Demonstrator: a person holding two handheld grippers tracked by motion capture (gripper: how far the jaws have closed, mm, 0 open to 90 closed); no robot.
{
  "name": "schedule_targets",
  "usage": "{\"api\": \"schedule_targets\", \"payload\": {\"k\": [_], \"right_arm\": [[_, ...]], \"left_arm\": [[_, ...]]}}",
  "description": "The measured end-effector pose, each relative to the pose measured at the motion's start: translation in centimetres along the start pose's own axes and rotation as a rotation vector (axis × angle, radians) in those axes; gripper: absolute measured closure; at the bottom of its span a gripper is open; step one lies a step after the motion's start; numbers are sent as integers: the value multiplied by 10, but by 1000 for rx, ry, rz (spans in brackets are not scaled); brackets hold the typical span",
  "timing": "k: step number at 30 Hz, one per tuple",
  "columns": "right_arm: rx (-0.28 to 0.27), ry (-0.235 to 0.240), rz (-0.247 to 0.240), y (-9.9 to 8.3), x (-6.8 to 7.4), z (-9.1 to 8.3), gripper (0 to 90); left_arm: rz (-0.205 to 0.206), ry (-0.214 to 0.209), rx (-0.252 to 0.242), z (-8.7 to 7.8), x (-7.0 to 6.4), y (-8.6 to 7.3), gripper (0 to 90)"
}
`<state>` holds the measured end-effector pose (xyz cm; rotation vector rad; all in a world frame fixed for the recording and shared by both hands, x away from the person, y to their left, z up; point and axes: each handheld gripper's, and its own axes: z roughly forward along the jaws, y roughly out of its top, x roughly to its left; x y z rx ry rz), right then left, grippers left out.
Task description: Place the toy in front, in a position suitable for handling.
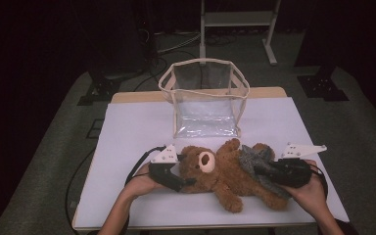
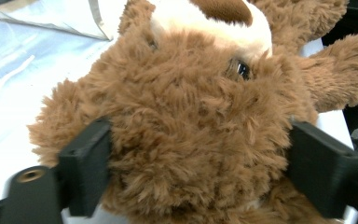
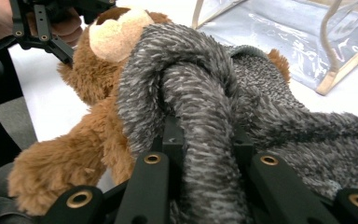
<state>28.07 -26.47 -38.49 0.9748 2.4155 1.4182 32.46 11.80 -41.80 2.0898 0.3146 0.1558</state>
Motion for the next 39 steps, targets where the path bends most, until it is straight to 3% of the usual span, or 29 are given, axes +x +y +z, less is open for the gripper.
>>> {"api": "schedule_targets", "payload": {"k": [7, 10, 13, 14, 15, 18, 21, 23, 26, 28, 30, 35, 39], "right_arm": [[14, -39, 0, 5, -8, -7, 752], [-3, -49, -9, 13, -8, -10, 754], [-2, -25, -48, 26, 2, -2, 754], [14, -7, -89, 34, 12, 9, 754], [14, -7, -89, 34, 12, 9, 754], [56, 36, -149, 40, 28, 31, 752], [63, 45, -146, 38, 28, 31, 753], [69, 12, -133, 34, 20, 22, 752], [69, 8, -98, 29, 12, 9, 753], [73, 1, -98, 29, 13, 7, 752], [83, -3, -110, 30, 16, 8, 751], [73, 16, -131, 38, 23, 12, 752], [59, 40, -161, 47, 35, 20, 752]], "left_arm": [[-15, 3, -14, 15, -12, 11, 216], [-13, -8, -22, 25, -17, 15, 216], [-3, 10, -21, 35, -24, 22, 216], [-2, 20, -21, 38, -26, 24, 208], [3, 31, -21, 39, -26, 25, 208], [11, 42, -2, 37, -21, 21, 183], [6, 22, -12, 30, -18, 17, 172], [24, 20, -1, 23, -17, 15, 174], [0, 9, -31, 15, -13, 10, 257], [2, -8, -16, 21, -14, 10, 345], [26, 6, -1, 27, -18, 12, 346], [23, -5, -29, 35, -24, 20, 346], [55, -8, 14, 48, -28, 22, 304]]}}
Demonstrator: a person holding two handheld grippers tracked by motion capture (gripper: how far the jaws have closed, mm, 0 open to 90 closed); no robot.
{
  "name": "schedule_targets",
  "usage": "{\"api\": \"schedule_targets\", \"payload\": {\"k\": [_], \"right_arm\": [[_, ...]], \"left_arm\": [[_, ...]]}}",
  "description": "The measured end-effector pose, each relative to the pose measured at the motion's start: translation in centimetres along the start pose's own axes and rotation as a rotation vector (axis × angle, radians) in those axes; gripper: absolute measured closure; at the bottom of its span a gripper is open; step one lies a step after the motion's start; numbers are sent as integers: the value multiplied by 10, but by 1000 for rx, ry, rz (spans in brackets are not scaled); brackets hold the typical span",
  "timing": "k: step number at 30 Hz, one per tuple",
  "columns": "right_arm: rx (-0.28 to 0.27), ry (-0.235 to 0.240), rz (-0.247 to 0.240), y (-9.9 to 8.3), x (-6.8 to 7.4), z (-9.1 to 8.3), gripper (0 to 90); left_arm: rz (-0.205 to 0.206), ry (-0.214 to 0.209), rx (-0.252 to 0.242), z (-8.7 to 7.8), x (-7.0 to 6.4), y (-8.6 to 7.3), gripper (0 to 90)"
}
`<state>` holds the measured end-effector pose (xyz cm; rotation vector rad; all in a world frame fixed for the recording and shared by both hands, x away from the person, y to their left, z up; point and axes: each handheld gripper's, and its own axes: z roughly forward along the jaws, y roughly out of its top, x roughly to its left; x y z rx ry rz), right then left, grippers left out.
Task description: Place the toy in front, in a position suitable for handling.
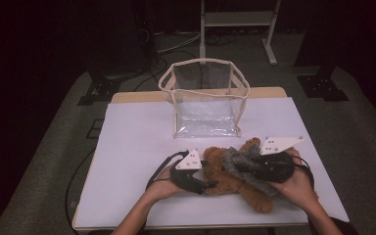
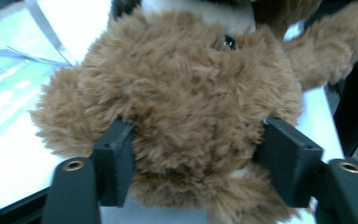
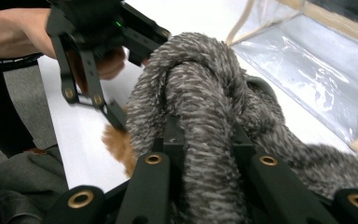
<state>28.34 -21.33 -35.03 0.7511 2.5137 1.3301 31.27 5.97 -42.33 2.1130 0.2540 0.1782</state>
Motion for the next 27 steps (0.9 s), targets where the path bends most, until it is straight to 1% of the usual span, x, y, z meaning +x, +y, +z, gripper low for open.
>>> {"api": "schedule_targets", "payload": {"k": [1, 2, 3, 4, 5, 6, 7, 8, 10, 11, 12, 13, 14, 15, 16, 17, 18, 19, 20, 22, 23, 24, 25, 26, 27], "right_arm": [[3, -2, -8, -1, 3, 5, 752], [3, -2, -8, -1, 3, 5, 752], [14, 2, 4, -6, 2, 6, 752], [23, -6, 3, -9, 1, 6, 752], [32, -11, 8, -14, -1, 5, 752], [32, -11, 8, -14, -1, 5, 752], [33, -11, 30, -18, -2, -1, 752], [28, -10, 32, -18, -2, -4, 752], [20, -7, 30, -17, 1, -7, 752], [12, -1, 3, -10, 8, -9, 752], [12, -1, 3, -10, 8, -9, 752], [1, 16, -26, 0, 15, -5, 752], [1, 16, -26, 0, 15, -5, 752], [10, 23, -65, 10, 21, 6, 752], [10, 23, -65, 10, 21, 6, 752], [33, 27, -94, 16, 25, 21, 752], [33, 27, -94, 16, 25, 21, 752], [43, 29, -109, 18, 27, 28, 751], [49, 51, -110, 19, 29, 39, 752], [52, 52, -115, 19, 31, 42, 752], [63, 62, -125, 19, 35, 48, 752], [72, 65, -130, 20, 38, 52, 752], [84, 66, -147, 20, 41, 56, 752], [84, 66, -147, 20, 41, 56, 752], [104, 81, -169, 21, 44, 66, 753]], "left_arm": [[-3, -1, 8, -3, 3, -2, 250], [-3, -1, 8, -3, 3, -2, 212], [-7, 11, 11, -10, 7, -5, 189], [-7, 11, 11, -10, 7, -5, 168], [-8, 45, 24, -23, 13, -10, 125], [-8, 45, 24, -23, 13, -10, 98], [-15, 93, 36, -35, 20, -16, 93], [-15, 93, 36, -35, 20, -16, 87], [-42, 125, 15, -45, 28, -23, 77], [-58, 145, -1, -52, 34, -28, 77], [-58, 145, -1, -52, 34, -28, 77], [-70, 151, -19, -56, 36, -32, 76], [-70, 151, -19, -56, 36, -32, 76], [-49, 150, -24, -56, 37, -35, 76], [-49, 150, -24, -56, 37, -35, 76], [-36, 157, -7, -55, 38, -39, 76], [-36, 157, -7, -55, 38, -39, 76], [-37, 153, -6, -54, 39, -43, 76], [-42, 151, -3, -53, 40, -46, 76], [-39, 152, 6, -51, 42, -50, 76], [-38, 150, 11, -50, 43, -52, 76], [-39, 149, 20, -48, 44, -55, 76], [-40, 147, 24, -48, 45, -56, 76], [-40, 147, 24, -48, 45, -56, 76], [-39, 147, 25, -48, 45, -57, 76]]}}
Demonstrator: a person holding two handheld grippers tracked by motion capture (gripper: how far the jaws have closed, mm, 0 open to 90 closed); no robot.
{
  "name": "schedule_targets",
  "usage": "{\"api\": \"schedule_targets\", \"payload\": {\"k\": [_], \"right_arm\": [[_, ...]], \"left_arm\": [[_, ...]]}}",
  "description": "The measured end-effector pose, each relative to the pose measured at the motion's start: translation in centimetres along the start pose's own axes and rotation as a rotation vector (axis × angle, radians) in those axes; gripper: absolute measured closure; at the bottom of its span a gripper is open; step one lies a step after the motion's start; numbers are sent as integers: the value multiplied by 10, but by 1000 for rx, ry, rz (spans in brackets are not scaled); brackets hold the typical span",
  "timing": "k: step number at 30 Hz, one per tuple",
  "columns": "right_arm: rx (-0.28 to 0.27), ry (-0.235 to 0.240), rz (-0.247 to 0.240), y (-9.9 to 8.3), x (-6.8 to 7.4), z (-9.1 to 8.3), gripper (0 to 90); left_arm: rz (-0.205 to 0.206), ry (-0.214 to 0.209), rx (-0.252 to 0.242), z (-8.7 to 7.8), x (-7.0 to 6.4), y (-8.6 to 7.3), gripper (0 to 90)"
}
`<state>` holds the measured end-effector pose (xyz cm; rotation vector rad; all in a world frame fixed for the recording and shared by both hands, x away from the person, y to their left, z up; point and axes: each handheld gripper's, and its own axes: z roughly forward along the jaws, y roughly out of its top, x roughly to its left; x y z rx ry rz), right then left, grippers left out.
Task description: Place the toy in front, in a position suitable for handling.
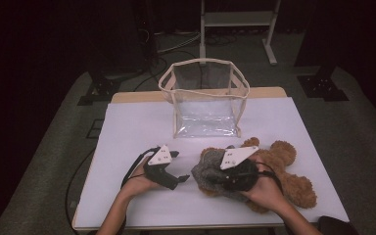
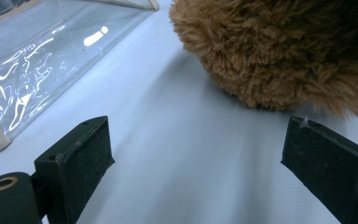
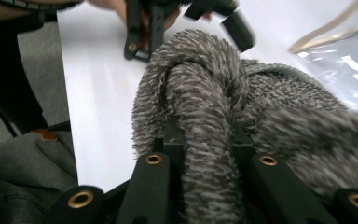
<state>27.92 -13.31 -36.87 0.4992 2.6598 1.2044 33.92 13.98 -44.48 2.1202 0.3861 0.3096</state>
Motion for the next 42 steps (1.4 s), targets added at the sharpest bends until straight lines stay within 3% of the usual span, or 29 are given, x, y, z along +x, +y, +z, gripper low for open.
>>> {"api": "schedule_targets", "payload": {"k": [5, 8, 9, 14, 18, 20, 22, 29, 34, 37, 38, 40, 42], "right_arm": [[48, 16, -31, -2, 4, 15, 754], [35, -1, -26, 0, 1, 3, 756], [14, -30, -11, 2, -5, -9, 755], [-15, -65, 29, 8, -23, -28, 755], [-3, -60, 26, 6, -22, -23, 755], [15, -28, 19, 3, -16, -11, 755], [11, -25, 7, 4, -15, -9, 755], [-21, -58, 19, 19, -27, -19, 755], [31, -28, -13, 24, -24, -4, 755], [8, -31, 17, 26, -35, -12, 755], [-4, -65, 34, 27, -44, -22, 756], [-10, -87, 43, 27, -50, -27, 755], [-4, -132, 95, 24, -72, -43, 755]], "left_arm": [[-12, 3, -17, -4, 2, -2, 76], [-23, -3, -22, -3, 3, -5, 76], [-19, -4, -16, -3, 3, -5, 76], [-6, -22, -11, 0, 2, -7, 76], [-8, -25, -12, 1, 3, -9, 76], [-15, -24, -11, 2, 3, -10, 76], [-14, -27, -6, 4, 2, -11, 76], [-5, -27, -17, 3, 2, -10, 76], [-19, -30, -54, -2, 3, -6, 76], [-15, -32, -67, -4, 2, -5, 76], [-9, -35, -68, -5, 2, -3, 76], [-6, -38, -68, -5, 1, -2, 76], [-3, -40, -72, -5, 0, -1, 76]]}}
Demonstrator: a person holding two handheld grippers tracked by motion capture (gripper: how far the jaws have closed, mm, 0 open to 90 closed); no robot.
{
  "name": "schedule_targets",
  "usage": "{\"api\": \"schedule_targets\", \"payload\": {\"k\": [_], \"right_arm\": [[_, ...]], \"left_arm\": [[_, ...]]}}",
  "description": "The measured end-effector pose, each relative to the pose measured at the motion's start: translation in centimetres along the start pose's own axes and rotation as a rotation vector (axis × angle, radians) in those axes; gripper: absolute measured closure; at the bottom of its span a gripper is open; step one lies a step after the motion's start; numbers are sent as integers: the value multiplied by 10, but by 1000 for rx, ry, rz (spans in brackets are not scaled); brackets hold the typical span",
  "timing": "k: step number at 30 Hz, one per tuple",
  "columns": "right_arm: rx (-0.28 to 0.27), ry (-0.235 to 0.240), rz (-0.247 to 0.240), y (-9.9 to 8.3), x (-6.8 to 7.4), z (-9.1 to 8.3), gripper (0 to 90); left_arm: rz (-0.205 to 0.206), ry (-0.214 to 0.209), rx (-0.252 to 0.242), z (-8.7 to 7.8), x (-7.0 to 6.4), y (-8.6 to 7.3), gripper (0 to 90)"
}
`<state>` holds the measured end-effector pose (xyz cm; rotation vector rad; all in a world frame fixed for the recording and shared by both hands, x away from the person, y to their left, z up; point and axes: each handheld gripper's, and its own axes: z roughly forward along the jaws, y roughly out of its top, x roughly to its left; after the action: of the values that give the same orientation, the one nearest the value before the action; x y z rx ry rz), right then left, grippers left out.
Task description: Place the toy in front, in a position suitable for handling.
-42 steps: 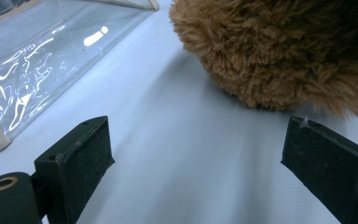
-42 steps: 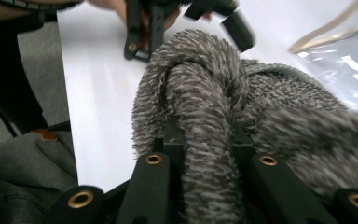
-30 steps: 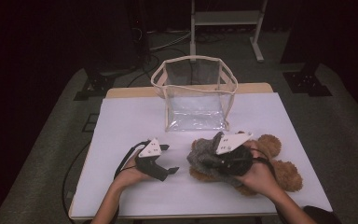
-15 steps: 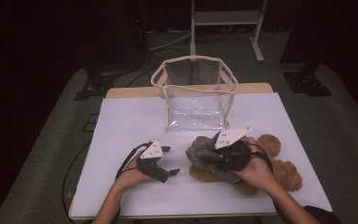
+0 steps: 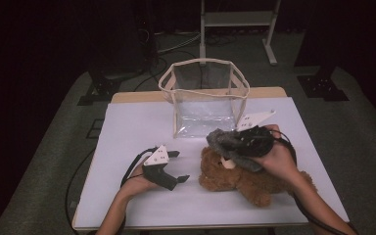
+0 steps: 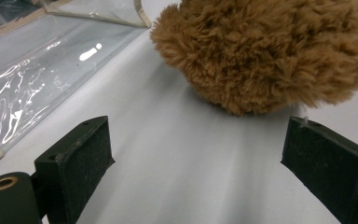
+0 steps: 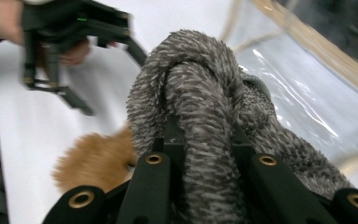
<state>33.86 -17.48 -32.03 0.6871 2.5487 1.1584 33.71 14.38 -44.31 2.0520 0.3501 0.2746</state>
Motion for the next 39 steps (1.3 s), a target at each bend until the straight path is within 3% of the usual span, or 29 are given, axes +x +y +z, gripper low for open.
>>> {"api": "schedule_targets", "payload": {"k": [3, 7, 8, 9, 12, 19, 25, 28, 33, 34, 39], "right_arm": [[19, 14, 38, -3, -15, 0, 755], [67, 45, 51, -7, -17, 13, 755], [71, 84, 63, -9, -14, 23, 755], [71, 84, 63, -9, -14, 23, 755], [78, 206, 75, -10, -5, 27, 755], [106, 208, 79, -5, -8, 28, 756], [149, 240, 74, 7, -8, 54, 755], [160, 246, 92, 8, -17, 65, 756], [120, 240, 135, 2, -32, 51, 756], [107, 220, 156, -4, -38, 41, 756], [107, 188, 179, -13, -49, 27, 756]], "left_arm": [[14, -8, 1, 0, -2, 3, 76], [20, -18, -11, 0, -5, 8, 76], [27, -23, -14, -1, -7, 10, 76], [27, -23, -14, -1, -7, 10, 76], [35, -34, -20, -1, -9, 13, 76], [56, -65, -23, 2, -14, 18, 77], [69, -69, -23, 2, -16, 21, 77], [73, -63, -31, -1, -16, 22, 77], [67, -56, -35, -3, -14, 21, 77], [67, -56, -33, -3, -14, 21, 77], [72, -58, -25, -1, -15, 21, 77]]}}
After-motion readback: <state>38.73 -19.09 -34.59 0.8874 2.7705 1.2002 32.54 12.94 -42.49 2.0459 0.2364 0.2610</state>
